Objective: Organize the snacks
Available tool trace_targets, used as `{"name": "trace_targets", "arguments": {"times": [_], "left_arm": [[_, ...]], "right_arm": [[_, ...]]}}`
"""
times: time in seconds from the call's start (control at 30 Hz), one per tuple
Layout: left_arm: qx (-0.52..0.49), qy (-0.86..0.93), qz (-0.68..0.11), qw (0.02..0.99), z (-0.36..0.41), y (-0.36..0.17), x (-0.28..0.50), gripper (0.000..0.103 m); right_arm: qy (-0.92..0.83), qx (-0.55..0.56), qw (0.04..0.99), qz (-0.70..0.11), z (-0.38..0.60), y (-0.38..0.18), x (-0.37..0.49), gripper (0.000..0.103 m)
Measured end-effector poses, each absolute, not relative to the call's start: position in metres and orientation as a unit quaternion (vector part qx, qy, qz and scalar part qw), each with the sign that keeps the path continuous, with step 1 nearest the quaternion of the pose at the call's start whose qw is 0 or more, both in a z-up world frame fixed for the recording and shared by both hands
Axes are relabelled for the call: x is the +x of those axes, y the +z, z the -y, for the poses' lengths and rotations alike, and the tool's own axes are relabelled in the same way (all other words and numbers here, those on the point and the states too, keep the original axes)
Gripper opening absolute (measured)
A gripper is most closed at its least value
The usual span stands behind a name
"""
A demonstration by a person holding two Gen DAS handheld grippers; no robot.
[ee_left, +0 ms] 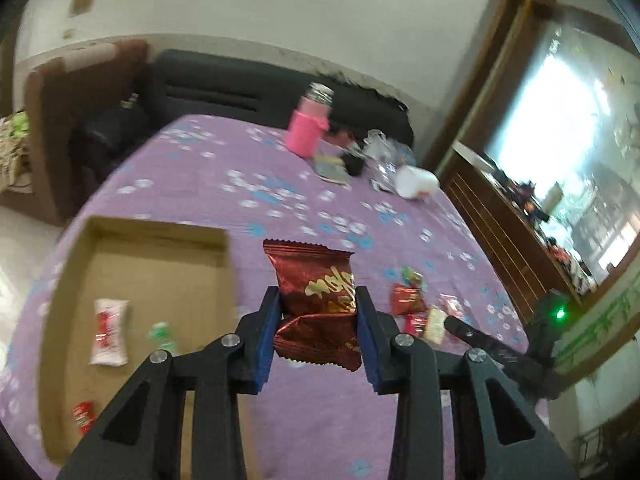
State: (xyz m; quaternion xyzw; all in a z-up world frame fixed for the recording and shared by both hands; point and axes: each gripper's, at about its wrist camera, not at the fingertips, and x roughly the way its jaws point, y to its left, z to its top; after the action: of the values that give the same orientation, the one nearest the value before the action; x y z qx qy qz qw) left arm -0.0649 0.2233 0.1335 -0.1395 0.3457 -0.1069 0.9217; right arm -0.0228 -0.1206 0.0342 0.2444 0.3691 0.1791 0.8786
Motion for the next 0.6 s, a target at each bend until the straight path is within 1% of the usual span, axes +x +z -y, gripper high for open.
{"name": "trace_targets", "arguments": {"times": [0.07, 0.17, 0.33, 0.43, 0.53, 0.57, 0.6], "left_arm": [[-0.152, -0.097, -0.337, 0.924, -0.243, 0.131, -0.076, 0.035], [-0.168, -0.087, -0.331, 0.924, -0.267, 0.122, -0.086, 0.035], [-0.174, -0.052, -0.328, 0.927, -0.309, 0.106, -0.107, 0.035], [-0.184, -0.043, -0.325, 0.926, -0.33, 0.1, -0.112, 0.035], [-0.199, -0.034, -0.321, 0.925, -0.35, 0.094, -0.116, 0.036], [-0.204, -0.033, -0.319, 0.925, -0.354, 0.093, -0.117, 0.036], [-0.209, -0.033, -0.318, 0.924, -0.359, 0.092, -0.118, 0.036]], "right_arm": [[0.222, 0.25, 0.858, -0.389, 0.094, 0.041, -0.02, 0.047], [0.275, 0.269, 0.804, -0.454, 0.045, 0.029, 0.003, 0.047], [0.168, 0.242, 0.811, -0.505, 0.003, 0.006, 0.045, 0.047], [0.106, 0.238, 0.82, -0.509, -0.008, 0.004, 0.058, 0.047], [0.05, 0.196, 0.834, -0.514, -0.029, 0.006, 0.068, 0.047], [0.035, 0.178, 0.837, -0.516, -0.033, 0.006, 0.07, 0.048], [0.018, 0.156, 0.842, -0.516, -0.04, 0.006, 0.072, 0.051]]}}
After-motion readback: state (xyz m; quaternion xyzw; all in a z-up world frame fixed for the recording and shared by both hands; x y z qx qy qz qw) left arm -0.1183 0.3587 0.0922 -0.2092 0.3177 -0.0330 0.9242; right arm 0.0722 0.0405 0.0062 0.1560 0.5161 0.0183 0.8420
